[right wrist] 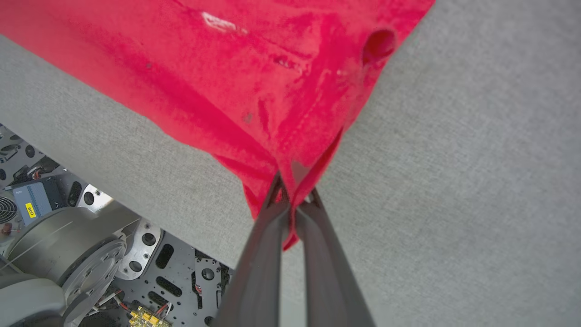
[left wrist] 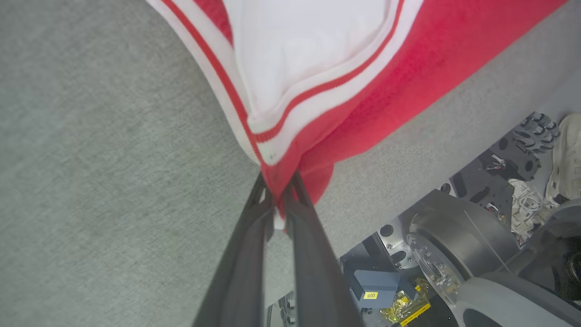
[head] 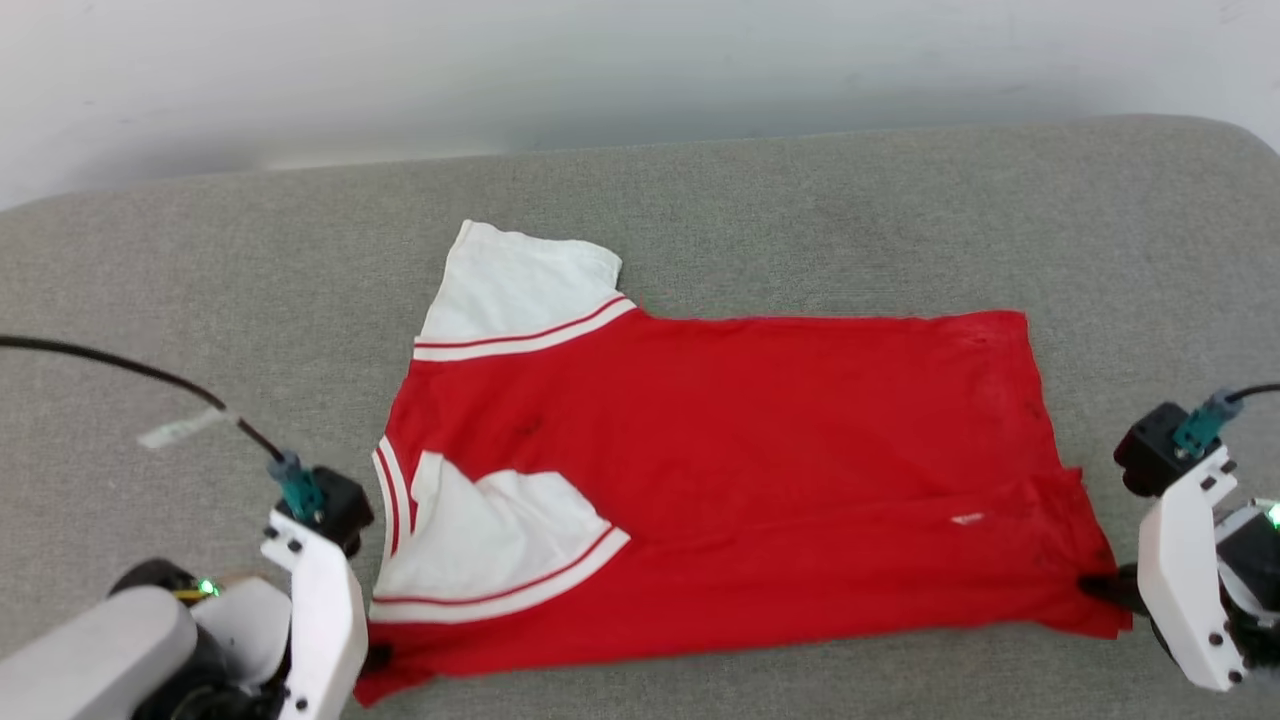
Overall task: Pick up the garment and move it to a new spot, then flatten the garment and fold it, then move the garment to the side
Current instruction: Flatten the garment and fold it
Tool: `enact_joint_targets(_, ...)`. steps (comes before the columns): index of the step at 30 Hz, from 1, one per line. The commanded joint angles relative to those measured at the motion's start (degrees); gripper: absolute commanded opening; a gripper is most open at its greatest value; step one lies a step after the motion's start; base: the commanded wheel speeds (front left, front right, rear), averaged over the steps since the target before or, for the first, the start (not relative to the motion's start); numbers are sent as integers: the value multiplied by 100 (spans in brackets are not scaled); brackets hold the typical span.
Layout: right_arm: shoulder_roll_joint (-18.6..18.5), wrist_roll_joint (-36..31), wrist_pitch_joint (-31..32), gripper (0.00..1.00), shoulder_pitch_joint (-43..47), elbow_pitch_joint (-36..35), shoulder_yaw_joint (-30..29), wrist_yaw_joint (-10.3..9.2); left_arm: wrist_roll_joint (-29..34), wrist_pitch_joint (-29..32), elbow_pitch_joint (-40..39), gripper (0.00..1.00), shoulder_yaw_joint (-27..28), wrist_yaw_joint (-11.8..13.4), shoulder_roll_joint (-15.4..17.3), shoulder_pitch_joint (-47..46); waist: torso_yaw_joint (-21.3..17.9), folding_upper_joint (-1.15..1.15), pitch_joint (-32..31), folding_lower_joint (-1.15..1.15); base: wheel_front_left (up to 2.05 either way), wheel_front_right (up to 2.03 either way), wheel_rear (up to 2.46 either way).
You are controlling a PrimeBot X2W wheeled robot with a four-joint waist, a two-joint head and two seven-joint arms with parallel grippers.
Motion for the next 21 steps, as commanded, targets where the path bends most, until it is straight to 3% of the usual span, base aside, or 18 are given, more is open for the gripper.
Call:
enact_joint_targets(1,-36,4,19,0,127,11,9,-4,-13,-25,-23,0,-62,47,16,143,1,0,23,0,0,0,0)
enact_joint_targets(9,205,-110,-56,0,546,439,-7,-4,58,-22,76,0,-274,114,-76,436,45,0,139,0,0,0,0)
enact_joint_targets(10,250,-131,-93,19,567,460,-19,-4,116,-65,88,37,-273,108,-94,408,53,0,134,0,0,0,0)
enact_joint_targets(11,287,-184,-154,73,567,465,-59,-4,152,-128,108,100,-257,110,-110,366,58,0,123,0,0,0,0)
enact_joint_targets(12,317,-240,-248,100,558,455,-109,-4,139,-155,125,100,-233,112,-117,342,59,0,103,0,0,0,0)
enact_joint_targets(21,420,-1025,-1433,100,395,190,-884,-4,163,-620,-15,100,337,188,118,-120,-22,0,-104,0,0,0,0)
